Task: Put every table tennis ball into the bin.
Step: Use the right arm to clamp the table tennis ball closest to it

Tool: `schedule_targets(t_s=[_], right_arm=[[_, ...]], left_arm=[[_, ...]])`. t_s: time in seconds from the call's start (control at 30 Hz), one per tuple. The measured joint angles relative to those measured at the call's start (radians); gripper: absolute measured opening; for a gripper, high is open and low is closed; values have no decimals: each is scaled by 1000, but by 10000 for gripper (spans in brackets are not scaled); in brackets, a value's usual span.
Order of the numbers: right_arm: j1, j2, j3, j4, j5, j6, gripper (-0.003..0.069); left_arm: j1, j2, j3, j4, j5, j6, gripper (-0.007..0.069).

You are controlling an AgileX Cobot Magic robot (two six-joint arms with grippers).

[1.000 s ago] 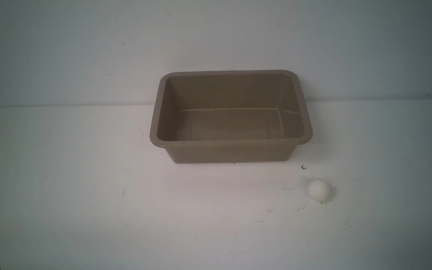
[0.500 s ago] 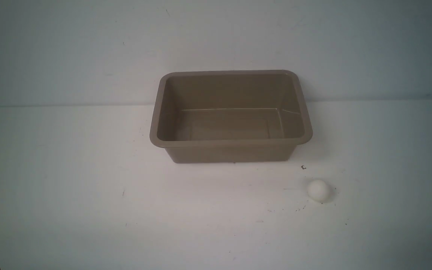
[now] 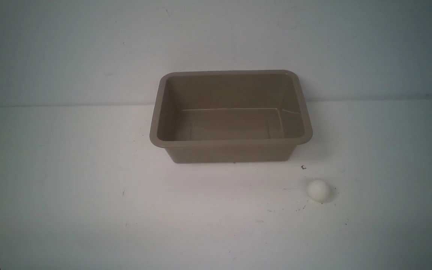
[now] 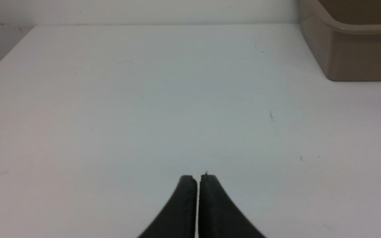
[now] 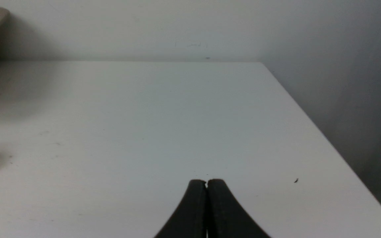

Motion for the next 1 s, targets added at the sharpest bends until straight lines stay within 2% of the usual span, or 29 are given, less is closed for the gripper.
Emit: schedule_targets(t_s=[0.07,0.27,0.8,0.93,1.0], right_arm=[[0,0,2,-76,2,0,-18],[0,0,5,-174,-8,0,-18],[0,0,8,-229,-22,10,-18],[0,0,8,-229,-191,82,-18],[0,0,8,-229,-360,164,-18]], left_arm=[[0,0,0,0,0,0,-4],[0,0,0,0,0,0,-4],[0,0,0,0,1,0,-4],[0,0,0,0,1,0,-4],[0,0,0,0,1,0,-4]])
